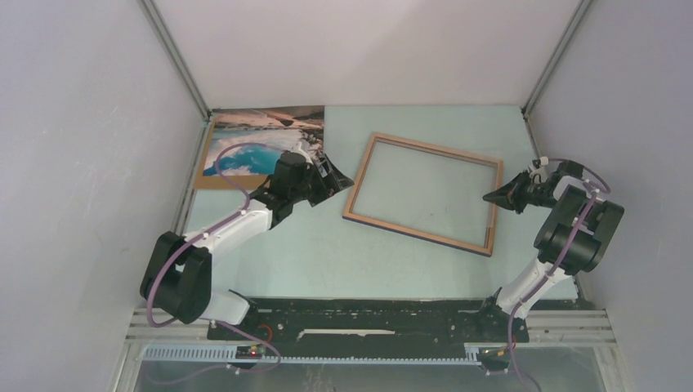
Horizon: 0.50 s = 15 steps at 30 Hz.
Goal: Put the photo into the frame
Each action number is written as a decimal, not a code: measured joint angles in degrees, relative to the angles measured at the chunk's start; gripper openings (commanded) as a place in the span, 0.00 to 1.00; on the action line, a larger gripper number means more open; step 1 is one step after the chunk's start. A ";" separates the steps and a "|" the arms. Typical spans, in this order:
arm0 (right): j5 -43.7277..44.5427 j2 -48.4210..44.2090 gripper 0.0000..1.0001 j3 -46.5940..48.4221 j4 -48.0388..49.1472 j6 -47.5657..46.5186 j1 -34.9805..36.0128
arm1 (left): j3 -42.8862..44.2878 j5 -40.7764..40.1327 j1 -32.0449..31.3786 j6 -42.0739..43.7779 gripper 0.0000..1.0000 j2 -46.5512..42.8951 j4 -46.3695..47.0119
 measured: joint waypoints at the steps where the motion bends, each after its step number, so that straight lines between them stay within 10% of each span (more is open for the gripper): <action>1: -0.70 0.00 0.19 -0.20 0.35 0.28 -0.04 | 0.00 0.00 0.00 0.02 0.85 0.00 -0.07; 15: -1.11 -0.26 0.33 -2.16 2.91 2.43 0.28 | 4.02 -6.29 -0.52 4.44 0.79 4.90 -4.13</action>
